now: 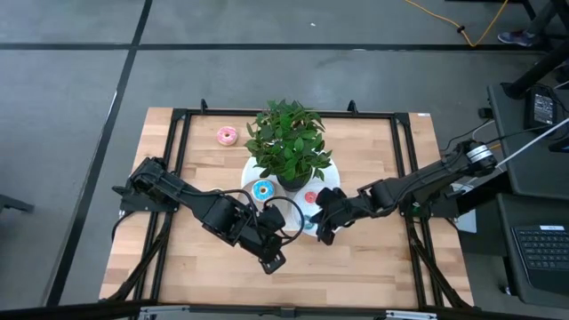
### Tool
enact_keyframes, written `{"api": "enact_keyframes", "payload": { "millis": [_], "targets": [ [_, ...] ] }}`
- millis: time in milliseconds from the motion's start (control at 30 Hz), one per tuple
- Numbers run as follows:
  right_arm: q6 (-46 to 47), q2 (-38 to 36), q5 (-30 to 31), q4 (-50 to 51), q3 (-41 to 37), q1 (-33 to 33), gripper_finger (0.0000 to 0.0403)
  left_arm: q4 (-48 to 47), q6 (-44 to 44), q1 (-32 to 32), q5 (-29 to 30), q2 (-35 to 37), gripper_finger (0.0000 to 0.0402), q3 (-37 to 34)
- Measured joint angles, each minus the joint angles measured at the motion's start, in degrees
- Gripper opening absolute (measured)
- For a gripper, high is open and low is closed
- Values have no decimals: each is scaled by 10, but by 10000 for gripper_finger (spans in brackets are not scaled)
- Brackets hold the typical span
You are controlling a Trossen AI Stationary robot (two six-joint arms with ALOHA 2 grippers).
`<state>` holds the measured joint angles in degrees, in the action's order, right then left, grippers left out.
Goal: Pick & Place donuts
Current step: Put the small blue donut on the white plate
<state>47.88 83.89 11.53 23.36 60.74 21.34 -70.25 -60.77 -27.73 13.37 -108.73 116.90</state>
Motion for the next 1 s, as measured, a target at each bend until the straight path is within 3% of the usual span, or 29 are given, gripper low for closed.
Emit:
{"api": "enact_keyframes", "payload": {
  "millis": [333, 1000],
  "targets": [
    [69, -2, -7, -85, -85, -26, 6, 2, 0, 0, 0, 0, 91, 0],
    [199, 13, -8, -129, -135, -93, 6, 2, 0, 0, 0, 0, 88, 0]
  ]
}}
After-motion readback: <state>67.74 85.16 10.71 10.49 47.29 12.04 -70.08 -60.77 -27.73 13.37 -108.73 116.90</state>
